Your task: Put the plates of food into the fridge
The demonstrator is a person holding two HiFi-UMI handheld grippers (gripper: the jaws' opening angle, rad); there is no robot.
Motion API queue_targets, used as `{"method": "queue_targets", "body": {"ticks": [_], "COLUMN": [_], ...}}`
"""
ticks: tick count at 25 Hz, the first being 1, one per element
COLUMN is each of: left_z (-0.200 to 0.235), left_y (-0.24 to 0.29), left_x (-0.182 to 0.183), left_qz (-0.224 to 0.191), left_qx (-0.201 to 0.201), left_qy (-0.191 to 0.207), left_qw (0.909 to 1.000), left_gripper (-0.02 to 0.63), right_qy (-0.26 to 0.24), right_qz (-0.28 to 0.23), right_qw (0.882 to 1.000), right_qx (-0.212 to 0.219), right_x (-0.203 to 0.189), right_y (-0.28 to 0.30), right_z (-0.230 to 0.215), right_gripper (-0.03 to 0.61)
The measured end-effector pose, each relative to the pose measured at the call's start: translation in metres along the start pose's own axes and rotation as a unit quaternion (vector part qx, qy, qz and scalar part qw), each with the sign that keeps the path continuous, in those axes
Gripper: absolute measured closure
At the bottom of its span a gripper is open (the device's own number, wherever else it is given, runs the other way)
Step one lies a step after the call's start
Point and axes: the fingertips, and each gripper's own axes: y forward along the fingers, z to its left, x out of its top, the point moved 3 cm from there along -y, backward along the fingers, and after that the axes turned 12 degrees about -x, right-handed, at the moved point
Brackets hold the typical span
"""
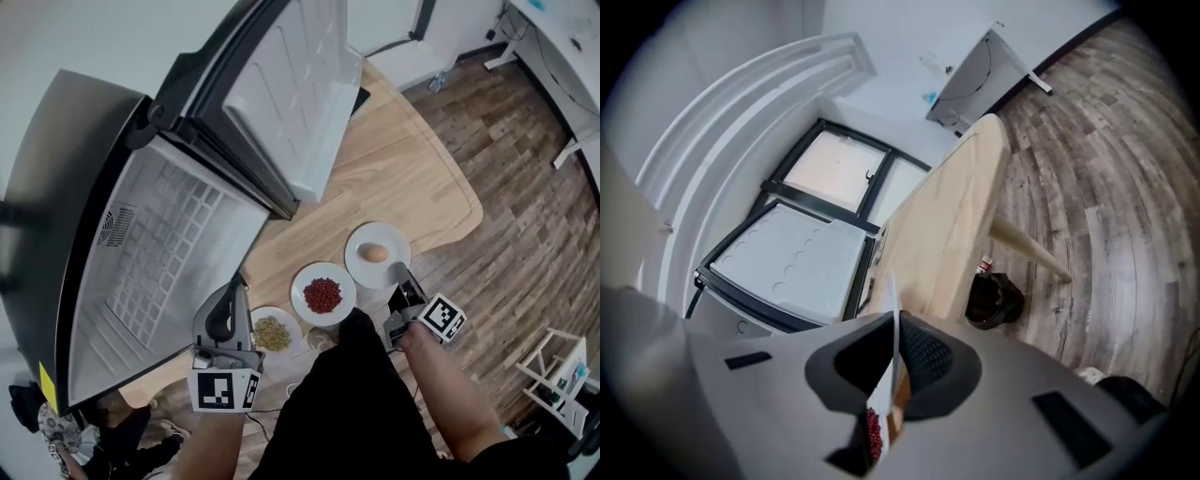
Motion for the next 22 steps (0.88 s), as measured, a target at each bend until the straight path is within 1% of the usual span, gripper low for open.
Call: {"method": "queue_targets", "body": {"ticks": [2,5,8,11,15,19,22], "left_z": [-0.001,-0.003,0.0,0.003,-0.001,-0.002,0.004], "left_y": [-0.004,-0.012,-0.022,-0.034,-0.045,-0.05,-0.064], "left_x": [0.004,0.01,0.019,0.025,0.03,0.032,0.043], "left_qz": [-0.003,-0.008,-0.018,-0.025,-0.038,-0.041,-0.047], "left_qx": [0.003,0.006,0.018,0.029,0.043,0.047,0.053], "left_qy": [0.0,-0.001,-0.007,-0.001,-0.021,-0.004,0.005], "left_qw": [1.0,0.9999,0.9997,0.9993,0.9981,0.9981,0.9975], "left_gripper": [0.609,0.609,0.609,0.609,0.609,0.609,0.609], "right_qy": [-0.003,-0.004,-0.011,-0.023,-0.045,-0.06,-0.071], "right_qz": [0.001,0.001,0.012,0.016,0.02,0.02,0.031], "right_qw": [1.0,1.0,1.0,0.999,0.998,0.995,0.993], "right_qx": [0.012,0.017,0.024,0.035,0.047,0.072,0.086], "right_x": [0.003,0.005,0.003,0.005,0.011,0.019,0.014], "right_y": [-0.003,-0.012,-0.019,-0.024,-0.025,-0.023,-0.028], "right_z": [0.009,0.017,0.029,0.045,0.075,0.104,0.119], "right_gripper": [0.546,0.546,0.546,0.546,0.546,0.546,0.546]}}
